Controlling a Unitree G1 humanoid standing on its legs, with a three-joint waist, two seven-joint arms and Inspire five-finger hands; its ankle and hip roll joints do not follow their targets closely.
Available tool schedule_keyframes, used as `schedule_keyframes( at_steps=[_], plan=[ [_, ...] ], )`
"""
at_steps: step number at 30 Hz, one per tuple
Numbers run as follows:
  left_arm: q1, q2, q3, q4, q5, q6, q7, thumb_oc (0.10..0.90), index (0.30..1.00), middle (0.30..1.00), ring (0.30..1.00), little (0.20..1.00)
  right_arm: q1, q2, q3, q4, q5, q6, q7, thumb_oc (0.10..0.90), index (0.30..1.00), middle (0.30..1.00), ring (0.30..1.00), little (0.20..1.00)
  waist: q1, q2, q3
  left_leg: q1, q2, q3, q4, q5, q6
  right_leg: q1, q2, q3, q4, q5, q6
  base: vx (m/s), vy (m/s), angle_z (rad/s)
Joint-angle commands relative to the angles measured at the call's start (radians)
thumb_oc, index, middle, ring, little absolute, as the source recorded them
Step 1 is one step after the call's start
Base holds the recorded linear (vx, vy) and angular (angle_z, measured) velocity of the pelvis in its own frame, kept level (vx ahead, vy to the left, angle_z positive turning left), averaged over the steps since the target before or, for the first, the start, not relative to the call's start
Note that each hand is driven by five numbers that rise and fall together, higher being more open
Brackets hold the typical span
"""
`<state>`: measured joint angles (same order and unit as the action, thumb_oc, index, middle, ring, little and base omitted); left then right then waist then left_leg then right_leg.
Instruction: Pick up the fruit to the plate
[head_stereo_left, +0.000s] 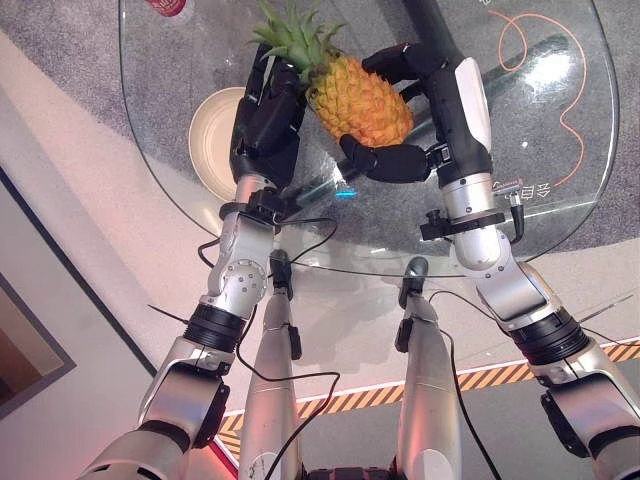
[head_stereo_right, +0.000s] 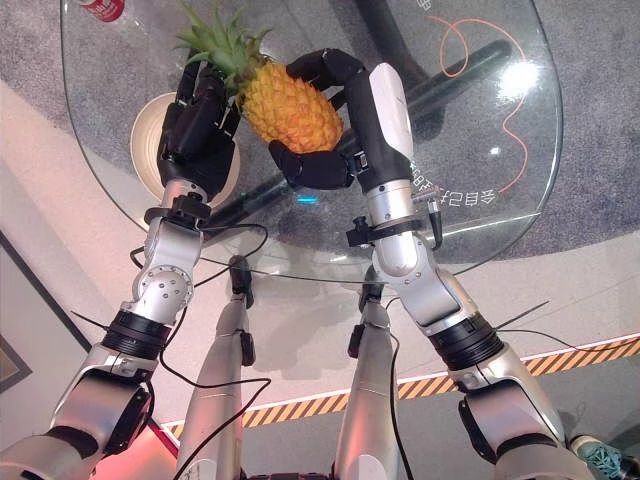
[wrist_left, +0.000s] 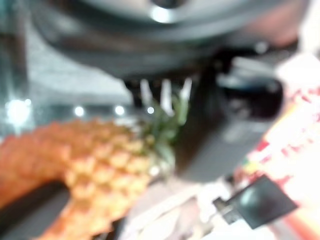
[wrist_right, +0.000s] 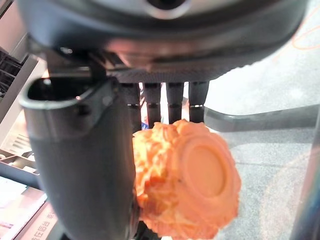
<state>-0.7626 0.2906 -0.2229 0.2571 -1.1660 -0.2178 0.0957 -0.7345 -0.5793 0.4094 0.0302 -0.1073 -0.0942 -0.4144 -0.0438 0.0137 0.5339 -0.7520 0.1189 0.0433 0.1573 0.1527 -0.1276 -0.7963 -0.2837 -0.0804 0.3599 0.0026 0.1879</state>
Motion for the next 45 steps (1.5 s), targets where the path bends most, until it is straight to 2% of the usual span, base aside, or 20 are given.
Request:
schedule_keyframes(
  at_steps=[1, 10, 22, 32, 45],
  plan=[
    [-0.129, -0.023, -0.033, -0.145, 0.075, -0.03, -0.094, 0.8, 0.9, 0.9, 0.9, 0.9, -0.136, 0.047, -0.066, -0.131, -0.02, -0.111, -0.082, 0.1, 0.3, 0.3, 0.3, 0.2, 0.009, -0.019, -0.014, 0.015, -0.015, 0.018, 0.079, -0.086, 0.025, 0.054, 0.018, -0.068, -0.14, 0.108, -0.022, 0.0, 0.0, 0.0],
    [-0.129, -0.029, -0.023, -0.143, 0.068, -0.052, -0.09, 0.8, 0.9, 0.9, 0.9, 0.9, -0.116, 0.062, -0.093, -0.116, -0.014, -0.103, -0.14, 0.1, 0.3, 0.3, 0.3, 0.2, 0.005, -0.019, -0.014, 0.019, -0.016, 0.021, 0.074, -0.087, 0.026, 0.054, 0.02, -0.065, -0.14, 0.107, -0.022, 0.0, 0.0, 0.0],
    [-0.129, -0.042, -0.006, -0.152, 0.09, -0.094, -0.13, 0.8, 0.9, 0.9, 0.9, 0.9, -0.073, 0.111, -0.137, -0.094, 0.085, -0.084, -0.198, 0.1, 0.3, 0.3, 0.3, 0.2, 0.001, -0.021, -0.014, 0.021, -0.014, 0.023, 0.071, -0.088, 0.028, 0.051, 0.021, -0.06, -0.137, 0.105, -0.026, 0.0, 0.0, 0.0],
    [-0.144, -0.04, -0.003, -0.144, 0.11, -0.096, -0.16, 0.8, 0.9, 0.9, 0.9, 0.9, -0.068, 0.135, -0.14, -0.089, 0.115, -0.072, -0.167, 0.1, 0.3, 0.3, 0.3, 0.2, -0.001, -0.021, -0.014, 0.024, -0.012, 0.025, 0.069, -0.088, 0.029, 0.052, 0.022, -0.056, -0.134, 0.102, -0.028, 0.0, 0.0, 0.0],
    [-0.148, -0.047, -0.01, -0.139, 0.098, -0.077, -0.174, 0.8, 0.9, 0.9, 0.9, 0.9, -0.095, 0.134, -0.099, -0.11, 0.092, -0.058, -0.051, 0.1, 0.3, 0.3, 0.3, 0.2, 0.003, -0.019, -0.014, 0.023, -0.012, 0.021, 0.065, -0.086, 0.027, 0.05, 0.022, -0.057, -0.134, 0.101, -0.029, 0.0, 0.0, 0.0]
  ],
)
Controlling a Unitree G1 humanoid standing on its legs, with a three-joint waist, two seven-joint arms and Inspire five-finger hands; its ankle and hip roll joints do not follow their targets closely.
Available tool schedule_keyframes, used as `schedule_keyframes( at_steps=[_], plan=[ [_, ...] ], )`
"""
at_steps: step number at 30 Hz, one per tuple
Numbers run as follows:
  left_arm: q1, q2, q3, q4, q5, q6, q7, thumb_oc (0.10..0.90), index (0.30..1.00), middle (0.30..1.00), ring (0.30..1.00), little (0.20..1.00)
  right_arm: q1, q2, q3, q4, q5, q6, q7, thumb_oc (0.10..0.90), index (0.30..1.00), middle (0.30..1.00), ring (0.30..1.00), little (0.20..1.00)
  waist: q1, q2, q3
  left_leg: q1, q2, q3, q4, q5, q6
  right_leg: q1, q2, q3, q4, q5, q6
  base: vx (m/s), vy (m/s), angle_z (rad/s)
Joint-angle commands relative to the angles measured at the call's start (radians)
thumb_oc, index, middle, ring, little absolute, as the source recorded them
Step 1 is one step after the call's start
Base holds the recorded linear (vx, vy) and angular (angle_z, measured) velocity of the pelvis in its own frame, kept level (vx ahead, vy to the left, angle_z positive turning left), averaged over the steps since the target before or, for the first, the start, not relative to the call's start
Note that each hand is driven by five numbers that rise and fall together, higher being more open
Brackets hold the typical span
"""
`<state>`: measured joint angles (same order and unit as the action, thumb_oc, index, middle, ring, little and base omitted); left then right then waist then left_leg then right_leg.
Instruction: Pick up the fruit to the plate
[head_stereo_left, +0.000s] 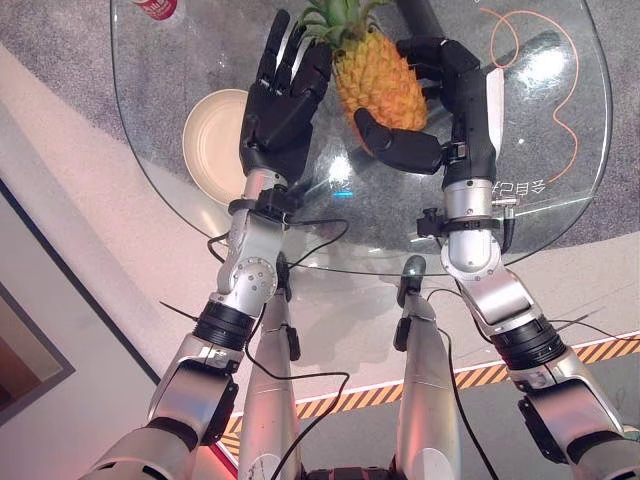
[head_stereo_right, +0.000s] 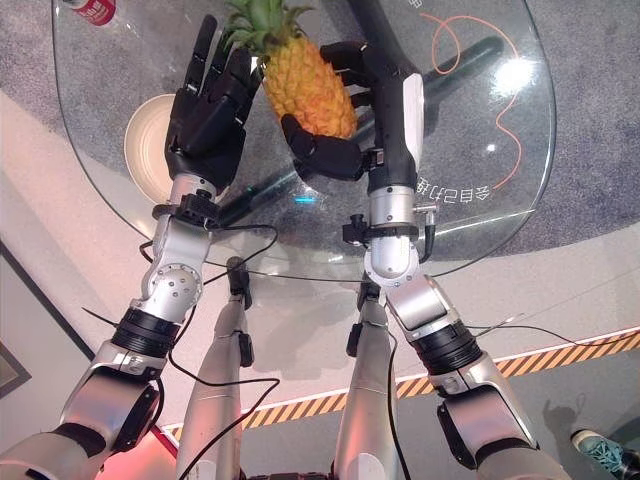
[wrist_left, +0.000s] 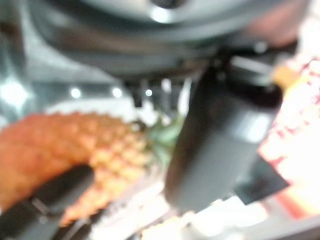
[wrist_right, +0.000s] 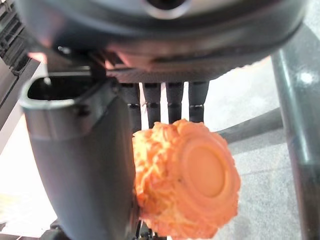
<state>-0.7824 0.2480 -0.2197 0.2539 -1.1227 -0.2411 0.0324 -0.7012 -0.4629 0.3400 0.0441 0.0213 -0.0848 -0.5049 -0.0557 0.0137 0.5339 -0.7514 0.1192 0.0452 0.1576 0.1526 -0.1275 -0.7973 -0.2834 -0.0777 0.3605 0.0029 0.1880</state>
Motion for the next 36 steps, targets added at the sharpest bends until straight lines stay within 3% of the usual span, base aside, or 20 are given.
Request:
schedule_keyframes(
  at_steps=[1, 21, 36],
  plan=[
    [-0.13, -0.005, -0.014, -0.137, 0.054, -0.049, -0.114, 0.8, 0.9, 0.9, 0.9, 0.9, -0.129, 0.019, -0.027, -0.124, -0.038, -0.068, 0.044, 0.1, 0.3, 0.3, 0.3, 0.2, 0.015, -0.019, -0.014, 0.021, -0.013, 0.019, 0.065, -0.086, 0.026, 0.051, 0.021, -0.06, -0.135, 0.101, -0.029, 0.0, 0.0, 0.0],
    [-0.131, 0.0, -0.038, -0.135, -0.071, 0.024, -0.165, 0.8, 0.9, 0.9, 0.9, 0.9, -0.169, -0.029, 0.044, -0.123, -0.006, -0.042, 0.248, 0.1, 0.3, 0.3, 0.3, 0.2, 0.023, -0.025, -0.014, 0.011, -0.014, 0.012, 0.068, -0.083, 0.021, 0.048, 0.019, -0.072, -0.137, 0.104, -0.024, 0.0, 0.0, 0.0],
    [-0.136, 0.001, -0.044, -0.121, -0.159, 0.041, -0.162, 0.8, 0.9, 0.9, 0.9, 0.9, -0.208, -0.058, 0.083, -0.147, -0.024, -0.09, 0.365, 0.1, 0.3, 0.3, 0.3, 0.2, 0.027, -0.033, -0.014, 0.005, -0.016, 0.004, 0.073, -0.082, 0.019, 0.048, 0.019, -0.08, -0.138, 0.107, -0.02, 0.0, 0.0, 0.0]
  ],
)
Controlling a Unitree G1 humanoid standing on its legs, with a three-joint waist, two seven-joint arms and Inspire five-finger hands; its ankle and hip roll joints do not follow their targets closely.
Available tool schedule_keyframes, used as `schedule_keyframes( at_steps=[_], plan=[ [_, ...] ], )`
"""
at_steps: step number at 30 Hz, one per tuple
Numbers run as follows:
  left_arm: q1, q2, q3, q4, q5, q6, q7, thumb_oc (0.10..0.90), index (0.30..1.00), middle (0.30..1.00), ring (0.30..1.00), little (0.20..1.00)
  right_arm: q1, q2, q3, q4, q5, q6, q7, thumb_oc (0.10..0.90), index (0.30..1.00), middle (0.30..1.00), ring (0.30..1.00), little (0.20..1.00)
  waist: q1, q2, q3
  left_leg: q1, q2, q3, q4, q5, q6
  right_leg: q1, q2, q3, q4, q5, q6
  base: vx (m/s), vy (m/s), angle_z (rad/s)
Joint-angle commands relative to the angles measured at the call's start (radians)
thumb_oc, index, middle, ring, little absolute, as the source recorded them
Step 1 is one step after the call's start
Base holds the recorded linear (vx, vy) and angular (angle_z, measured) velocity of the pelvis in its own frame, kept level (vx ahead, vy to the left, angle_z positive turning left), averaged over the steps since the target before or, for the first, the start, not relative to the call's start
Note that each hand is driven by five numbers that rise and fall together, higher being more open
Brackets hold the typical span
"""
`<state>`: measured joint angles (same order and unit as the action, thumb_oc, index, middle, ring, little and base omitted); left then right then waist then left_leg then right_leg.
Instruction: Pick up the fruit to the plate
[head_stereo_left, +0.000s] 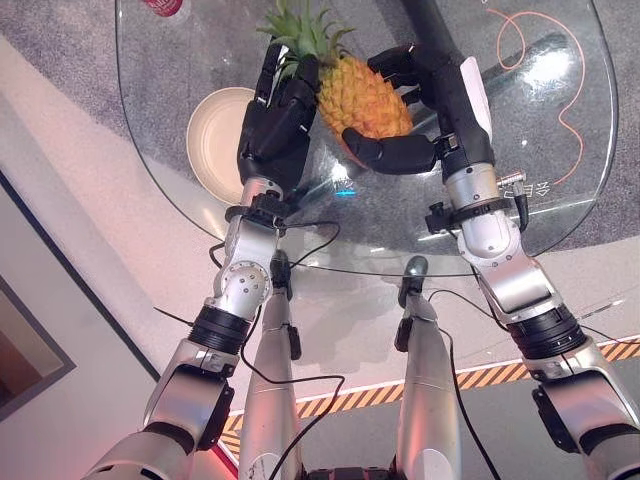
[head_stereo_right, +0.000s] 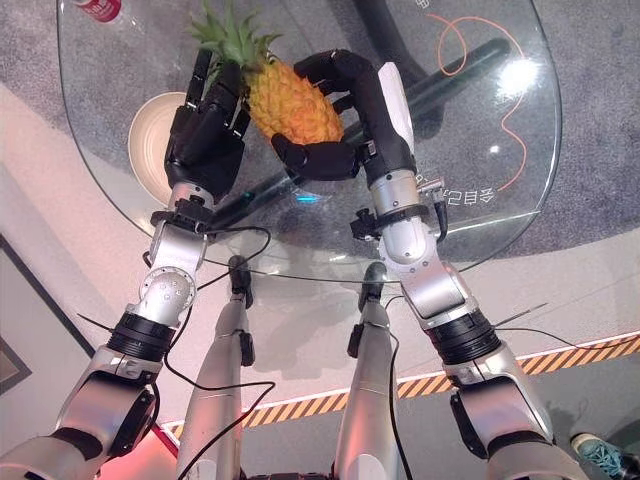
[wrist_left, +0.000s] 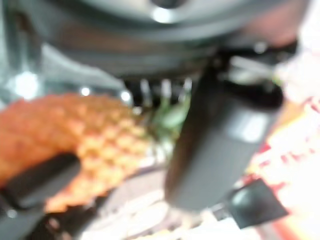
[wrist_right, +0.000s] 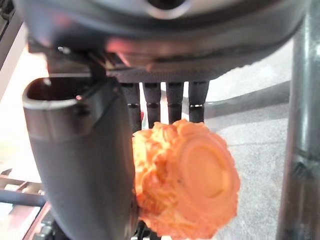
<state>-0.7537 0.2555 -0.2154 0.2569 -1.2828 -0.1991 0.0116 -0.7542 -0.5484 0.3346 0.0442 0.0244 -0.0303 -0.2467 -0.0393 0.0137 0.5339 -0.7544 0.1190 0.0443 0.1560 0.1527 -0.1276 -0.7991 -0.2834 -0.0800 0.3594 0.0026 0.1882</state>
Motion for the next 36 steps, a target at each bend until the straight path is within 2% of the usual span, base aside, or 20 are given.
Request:
schedule_keyframes(
  at_steps=[1, 13, 31, 32, 33, 35, 36],
  plan=[
    [-0.165, -0.006, -0.048, -0.124, -0.001, -0.001, -0.141, 0.8, 0.9, 0.9, 0.9, 0.9, -0.159, 0.023, 0.091, -0.147, -0.033, -0.145, 0.112, 0.1, 0.3, 0.3, 0.3, 0.2, 0.01, -0.033, -0.014, 0.009, -0.016, 0.005, 0.074, -0.082, 0.019, 0.05, 0.019, -0.078, -0.137, 0.107, -0.02, 0.0, 0.0, 0.0],
    [-0.166, -0.005, -0.053, -0.125, -0.029, -0.017, -0.123, 0.8, 0.9, 0.9, 0.9, 0.9, -0.186, -0.009, 0.115, -0.159, -0.111, -0.159, 0.118, 0.1, 0.3, 0.3, 0.3, 0.2, 0.011, -0.034, -0.014, -0.001, -0.018, 0.003, 0.077, -0.082, 0.018, 0.043, 0.019, -0.078, -0.137, 0.109, -0.017, 0.0, 0.0, 0.0],
    [-0.163, 0.006, -0.064, -0.134, -0.036, 0.006, -0.123, 0.8, 0.9, 0.9, 0.9, 0.9, -0.221, -0.044, 0.145, -0.184, -0.163, -0.183, 0.136, 0.1, 0.3, 0.3, 0.3, 0.2, 0.015, -0.034, -0.014, -0.005, -0.021, 0.0, 0.082, -0.082, 0.019, 0.043, 0.019, -0.08, -0.138, 0.11, -0.016, 0.0, 0.0, 0.0],
    [-0.164, 0.007, -0.064, -0.137, -0.036, 0.008, -0.125, 0.624, 0.749, 0.749, 0.749, 0.724, -0.222, -0.045, 0.145, -0.185, -0.165, -0.182, 0.137, 0.1, 0.3, 0.3, 0.3, 0.2, 0.015, -0.034, -0.014, -0.005, -0.021, 0.0, 0.082, -0.082, 0.018, 0.043, 0.019, -0.08, -0.139, 0.11, -0.016, 0.0, 0.0, 0.0],
    [-0.163, 0.008, -0.065, -0.139, -0.038, 0.006, -0.131, 0.322, 0.491, 0.491, 0.491, 0.422, -0.223, -0.047, 0.146, -0.186, -0.165, -0.183, 0.138, 0.1, 0.3, 0.3, 0.3, 0.2, 0.015, -0.034, -0.014, -0.005, -0.021, 0.0, 0.082, -0.082, 0.018, 0.043, 0.019, -0.081, -0.139, 0.11, -0.016, 0.0, 0.0, 0.0],
    [-0.167, 0.011, -0.067, -0.138, -0.043, -0.001, -0.146, 0.1, 0.3, 0.3, 0.3, 0.2, -0.226, -0.051, 0.147, -0.188, -0.162, -0.183, 0.136, 0.1, 0.3, 0.3, 0.3, 0.2, 0.015, -0.035, -0.014, -0.004, -0.021, 0.001, 0.08, -0.082, 0.019, 0.043, 0.02, -0.08, -0.139, 0.11, -0.015, 0.0, 0.0, 0.0],
    [-0.161, 0.012, -0.066, -0.141, -0.04, -0.001, -0.159, 0.1, 0.3, 0.3, 0.3, 0.2, -0.224, -0.052, 0.148, -0.185, -0.165, -0.185, 0.132, 0.1, 0.3, 0.3, 0.3, 0.2, 0.016, -0.034, -0.014, -0.006, -0.022, -0.001, 0.083, -0.083, 0.019, 0.042, 0.02, -0.081, -0.138, 0.11, -0.015, 0.0, 0.0, 0.0]
  ],
)
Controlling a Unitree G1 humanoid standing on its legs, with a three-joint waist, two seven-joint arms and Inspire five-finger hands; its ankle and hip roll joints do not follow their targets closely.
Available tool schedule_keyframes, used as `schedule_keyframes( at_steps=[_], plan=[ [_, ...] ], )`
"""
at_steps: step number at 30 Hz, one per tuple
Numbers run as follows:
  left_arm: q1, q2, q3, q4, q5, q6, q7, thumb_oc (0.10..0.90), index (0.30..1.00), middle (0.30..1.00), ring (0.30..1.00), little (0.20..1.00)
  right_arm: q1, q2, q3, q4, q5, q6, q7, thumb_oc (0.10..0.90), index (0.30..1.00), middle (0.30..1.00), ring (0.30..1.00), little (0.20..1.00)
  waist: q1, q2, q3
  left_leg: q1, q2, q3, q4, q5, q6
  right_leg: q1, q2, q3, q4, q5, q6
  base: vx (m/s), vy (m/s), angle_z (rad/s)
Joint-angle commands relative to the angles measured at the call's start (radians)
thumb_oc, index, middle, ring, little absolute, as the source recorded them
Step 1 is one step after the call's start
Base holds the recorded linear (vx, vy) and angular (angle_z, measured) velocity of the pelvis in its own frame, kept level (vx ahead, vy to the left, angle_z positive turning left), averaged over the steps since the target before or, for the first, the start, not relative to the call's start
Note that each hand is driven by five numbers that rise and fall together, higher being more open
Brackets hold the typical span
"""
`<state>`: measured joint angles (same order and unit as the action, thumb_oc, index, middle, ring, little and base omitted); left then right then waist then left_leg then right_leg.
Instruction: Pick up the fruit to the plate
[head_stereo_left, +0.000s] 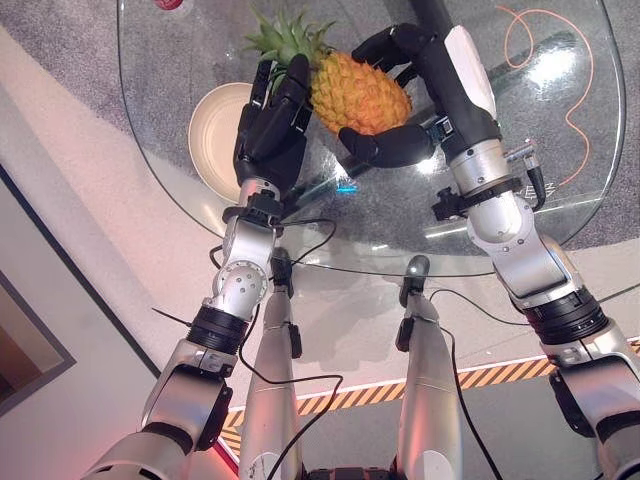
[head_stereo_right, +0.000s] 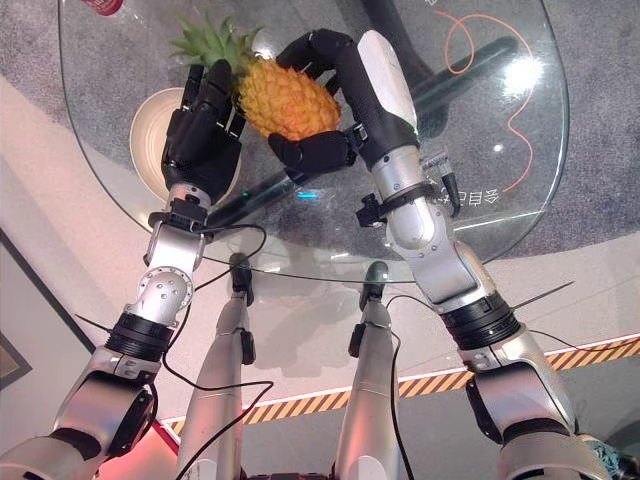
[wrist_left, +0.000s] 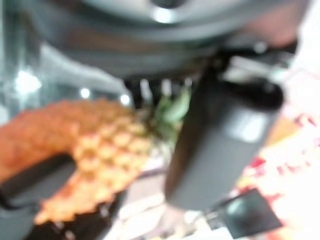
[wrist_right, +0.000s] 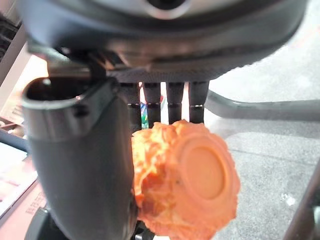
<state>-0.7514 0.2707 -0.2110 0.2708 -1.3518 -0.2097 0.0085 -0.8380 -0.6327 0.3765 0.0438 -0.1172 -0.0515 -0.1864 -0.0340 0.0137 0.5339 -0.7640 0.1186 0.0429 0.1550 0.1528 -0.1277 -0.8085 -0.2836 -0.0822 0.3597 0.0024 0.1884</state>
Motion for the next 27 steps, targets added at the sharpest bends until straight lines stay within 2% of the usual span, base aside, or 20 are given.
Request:
schedule_keyframes(
  at_steps=[1, 18, 27],
  plan=[
    [-0.161, -0.004, -0.071, -0.155, 0.029, 0.008, -0.161, 0.1, 0.3, 0.3, 0.3, 0.2, -0.14, 0.032, 0.107, -0.184, -0.026, -0.165, 0.071, 0.1, 0.3, 0.3, 0.3, 0.2, 0.011, -0.033, -0.014, 0.003, -0.022, 0.0, 0.085, -0.084, 0.019, 0.05, 0.02, -0.078, -0.137, 0.11, -0.016, 0.0, 0.0, 0.0],
    [-0.172, 0.005, -0.084, -0.15, 0.031, 0.016, -0.168, 0.1, 0.3, 0.3, 0.3, 0.2, -0.167, 0.021, 0.136, -0.202, -0.043, -0.162, 0.093, 0.1, 0.3, 0.3, 0.3, 0.2, 0.01, -0.032, -0.014, -0.001, -0.023, -0.001, 0.087, -0.085, 0.02, 0.045, 0.022, -0.075, -0.135, 0.109, -0.016, 0.0, 0.0, 0.0],
    [-0.174, 0.007, -0.088, -0.149, 0.027, 0.004, -0.168, 0.1, 0.3, 0.3, 0.3, 0.2, -0.17, 0.016, 0.142, -0.196, -0.044, -0.154, 0.065, 0.1, 0.3, 0.3, 0.3, 0.2, 0.011, -0.032, -0.014, -0.005, -0.024, -0.003, 0.089, -0.087, 0.02, 0.042, 0.021, -0.075, -0.134, 0.108, -0.016, 0.0, 0.0, 0.0]
  ],
)
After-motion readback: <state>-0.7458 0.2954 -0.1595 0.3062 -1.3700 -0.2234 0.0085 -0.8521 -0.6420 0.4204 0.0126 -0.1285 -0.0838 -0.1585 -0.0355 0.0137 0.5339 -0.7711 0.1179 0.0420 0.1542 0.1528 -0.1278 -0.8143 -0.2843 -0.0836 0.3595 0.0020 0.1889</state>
